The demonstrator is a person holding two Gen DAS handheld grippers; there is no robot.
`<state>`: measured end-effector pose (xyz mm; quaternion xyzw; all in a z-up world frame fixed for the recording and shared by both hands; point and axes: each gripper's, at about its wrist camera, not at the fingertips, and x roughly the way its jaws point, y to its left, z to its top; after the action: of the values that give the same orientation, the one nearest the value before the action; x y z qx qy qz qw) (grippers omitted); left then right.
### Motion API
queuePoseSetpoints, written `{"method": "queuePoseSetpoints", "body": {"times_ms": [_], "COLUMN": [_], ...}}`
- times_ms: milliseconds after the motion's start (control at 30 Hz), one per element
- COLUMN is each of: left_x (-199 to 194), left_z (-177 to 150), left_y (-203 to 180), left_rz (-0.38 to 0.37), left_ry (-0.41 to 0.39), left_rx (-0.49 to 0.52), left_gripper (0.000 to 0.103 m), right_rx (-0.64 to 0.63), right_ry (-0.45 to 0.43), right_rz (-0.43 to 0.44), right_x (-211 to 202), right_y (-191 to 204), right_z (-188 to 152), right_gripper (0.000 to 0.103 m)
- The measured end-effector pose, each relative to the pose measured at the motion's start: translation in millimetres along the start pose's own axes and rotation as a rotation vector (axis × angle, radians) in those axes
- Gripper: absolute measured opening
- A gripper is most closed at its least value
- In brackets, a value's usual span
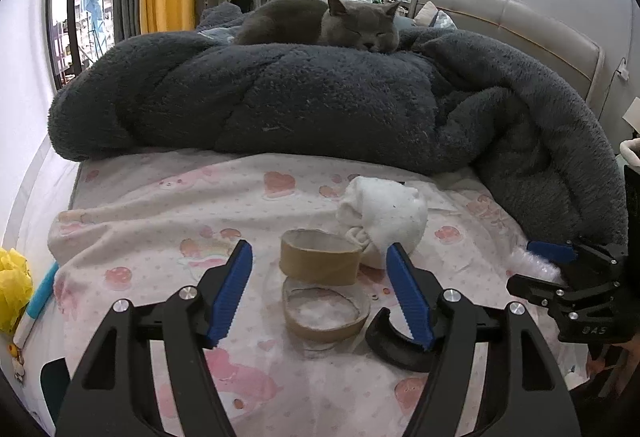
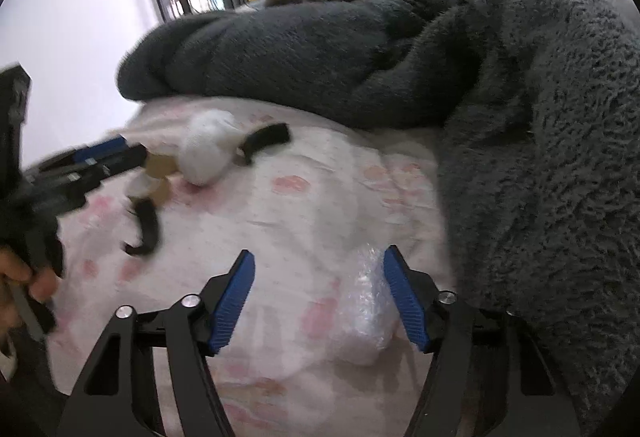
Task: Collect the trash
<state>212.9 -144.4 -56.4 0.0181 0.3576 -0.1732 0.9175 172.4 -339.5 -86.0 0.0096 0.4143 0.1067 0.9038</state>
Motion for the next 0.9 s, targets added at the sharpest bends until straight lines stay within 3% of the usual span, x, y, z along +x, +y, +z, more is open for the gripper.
{"method": "queuePoseSetpoints", "body": {"times_ms": [200, 400, 567, 700, 900], "left_x": [8, 16, 23, 24, 28], "left_z": [1, 1, 1, 2, 2], "left_y": [-7, -8, -8, -7, -6], "left_rz": [-0.003, 0.007, 0.010, 0.015, 0.025], "left_ry": [0.004, 0.016, 0.036, 0.038, 0.053], "left_rx": [0.012, 0.011, 0.012, 0.011, 0.013], "left_gripper": [0.072, 0.072, 0.068, 0.064, 0.051], "right_rx": [-0.082, -0.122, -0.110, -0.052, 0.006], "right_ry": [0.053, 0.083, 0.079, 0.041, 0.011], "right_rz": [-0.124, -0.191, -0.184, -0.083, -0.009], "right_x": [10, 14, 12, 2, -5], "right_y": [-3, -8, -11, -14, -19], "right_z": [-8, -10, -9, -3, 1], "right_gripper": [0.049, 0.032, 0.031, 0.031, 0.031]}}
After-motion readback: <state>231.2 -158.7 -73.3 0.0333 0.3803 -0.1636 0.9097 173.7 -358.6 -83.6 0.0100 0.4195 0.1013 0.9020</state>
